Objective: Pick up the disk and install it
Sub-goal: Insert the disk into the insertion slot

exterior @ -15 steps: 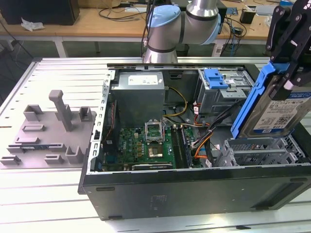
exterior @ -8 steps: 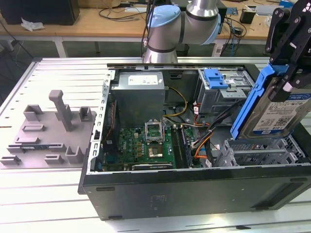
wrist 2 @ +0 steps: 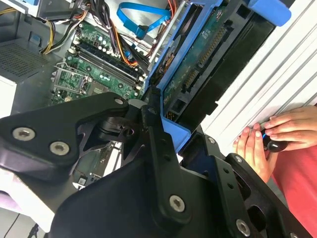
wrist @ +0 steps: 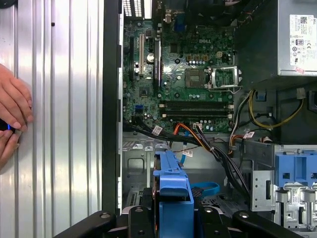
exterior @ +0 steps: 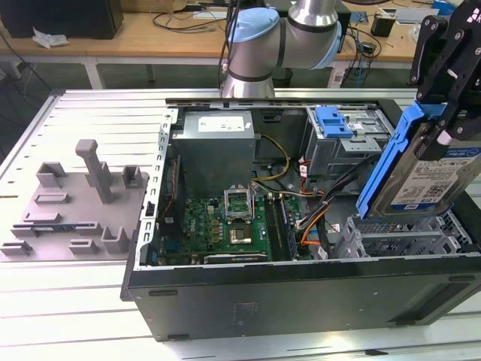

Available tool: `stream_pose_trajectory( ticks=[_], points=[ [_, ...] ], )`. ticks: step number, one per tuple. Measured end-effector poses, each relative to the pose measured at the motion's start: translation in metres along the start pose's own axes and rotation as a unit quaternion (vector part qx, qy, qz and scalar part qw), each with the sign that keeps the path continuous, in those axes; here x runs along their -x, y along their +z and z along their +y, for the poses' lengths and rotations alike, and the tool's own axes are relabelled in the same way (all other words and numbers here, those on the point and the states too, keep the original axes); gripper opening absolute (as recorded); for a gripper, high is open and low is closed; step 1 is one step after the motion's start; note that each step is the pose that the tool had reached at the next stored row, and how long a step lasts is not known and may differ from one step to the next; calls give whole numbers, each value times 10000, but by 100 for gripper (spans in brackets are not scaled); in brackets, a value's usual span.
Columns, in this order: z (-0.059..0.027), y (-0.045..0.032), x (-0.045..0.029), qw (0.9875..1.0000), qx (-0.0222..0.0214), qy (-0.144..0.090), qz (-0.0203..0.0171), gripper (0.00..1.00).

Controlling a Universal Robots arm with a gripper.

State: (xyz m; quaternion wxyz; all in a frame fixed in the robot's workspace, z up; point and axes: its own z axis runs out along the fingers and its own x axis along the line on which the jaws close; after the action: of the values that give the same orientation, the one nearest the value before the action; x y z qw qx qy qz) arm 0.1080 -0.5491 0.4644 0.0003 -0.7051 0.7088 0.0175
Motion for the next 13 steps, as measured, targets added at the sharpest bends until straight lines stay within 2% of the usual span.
stream_pose_trajectory(
  ticks=[13],
  points=[
    [-14, 53, -6, 10000, 0, 0, 0, 37]
  ],
)
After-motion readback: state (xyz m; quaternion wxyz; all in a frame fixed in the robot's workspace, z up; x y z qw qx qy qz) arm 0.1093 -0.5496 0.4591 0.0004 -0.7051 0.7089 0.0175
